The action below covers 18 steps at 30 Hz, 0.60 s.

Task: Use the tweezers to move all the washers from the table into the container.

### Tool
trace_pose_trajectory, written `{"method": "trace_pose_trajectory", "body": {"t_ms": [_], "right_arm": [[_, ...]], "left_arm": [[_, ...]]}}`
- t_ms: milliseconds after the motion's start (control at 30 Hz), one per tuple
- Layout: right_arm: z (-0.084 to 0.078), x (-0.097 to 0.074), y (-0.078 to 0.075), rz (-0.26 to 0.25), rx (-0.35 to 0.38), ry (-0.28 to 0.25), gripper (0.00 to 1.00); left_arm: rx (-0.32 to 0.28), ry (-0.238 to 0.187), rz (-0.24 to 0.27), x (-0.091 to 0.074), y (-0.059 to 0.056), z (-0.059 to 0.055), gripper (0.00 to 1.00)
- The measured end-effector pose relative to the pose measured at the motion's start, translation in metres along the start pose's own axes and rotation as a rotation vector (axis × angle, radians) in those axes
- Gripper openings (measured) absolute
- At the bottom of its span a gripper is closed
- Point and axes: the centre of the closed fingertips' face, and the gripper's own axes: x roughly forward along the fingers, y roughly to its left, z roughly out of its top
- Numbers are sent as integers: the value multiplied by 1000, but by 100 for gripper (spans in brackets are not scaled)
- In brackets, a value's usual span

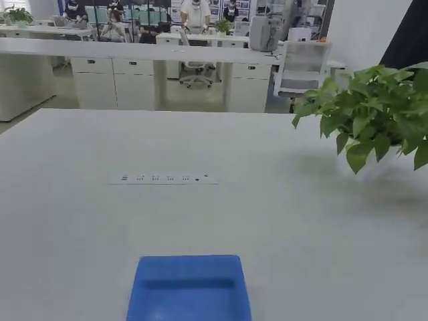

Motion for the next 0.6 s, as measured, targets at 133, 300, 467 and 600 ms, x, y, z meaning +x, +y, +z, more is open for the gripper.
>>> {"method": "trace_pose_trajectory", "body": {"t_ms": [133, 300, 467, 600], "right_arm": [[-2, -1, -1, 4, 21, 4, 51], [-3, -1, 0, 21, 38, 4, 49], [-4, 0, 3, 34, 29, 14, 47], [-5, 0, 4, 34, 26, 17, 46]], "left_arm": [[103, 68, -44, 13, -7, 0, 30], [254, 164, -69, 27, -12, -5, 23], [330, 215, -83, 36, -13, -12, 16], [463, 292, -51, 38, -3, -22, 11]]}}
